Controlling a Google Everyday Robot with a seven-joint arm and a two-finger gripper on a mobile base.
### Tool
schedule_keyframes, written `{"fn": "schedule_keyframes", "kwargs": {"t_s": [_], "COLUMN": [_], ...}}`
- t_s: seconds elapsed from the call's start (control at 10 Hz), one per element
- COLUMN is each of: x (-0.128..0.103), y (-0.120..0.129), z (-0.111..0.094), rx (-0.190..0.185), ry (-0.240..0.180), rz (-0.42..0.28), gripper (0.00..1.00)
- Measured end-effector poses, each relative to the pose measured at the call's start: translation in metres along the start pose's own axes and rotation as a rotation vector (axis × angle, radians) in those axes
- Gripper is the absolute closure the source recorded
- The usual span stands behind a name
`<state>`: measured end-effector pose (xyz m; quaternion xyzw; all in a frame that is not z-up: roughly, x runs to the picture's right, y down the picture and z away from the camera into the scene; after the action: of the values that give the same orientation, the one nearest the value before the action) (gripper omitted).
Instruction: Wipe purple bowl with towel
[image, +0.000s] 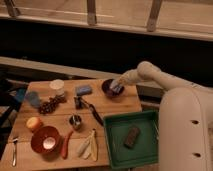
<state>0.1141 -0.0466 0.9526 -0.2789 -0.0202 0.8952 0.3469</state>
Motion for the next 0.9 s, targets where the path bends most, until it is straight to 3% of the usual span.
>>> {"fn": "schedule_keyframes", "kwargs": {"t_s": [0.2,0.5,0.7,0.9], "x": [0.008,0.021,0.024,0.018], "y": [0.005,-0.004,-0.015,-0.024], "z": [0.015,0.014,0.000,-0.023], "rx": [-0.024,-0.028,-0.012,0.026], "ry": [0.032,0.058,0.042,-0.011], "rz": [-0.002,0.005,0.004,0.000], "gripper": [1.00,1.00,1.00,1.00]}}
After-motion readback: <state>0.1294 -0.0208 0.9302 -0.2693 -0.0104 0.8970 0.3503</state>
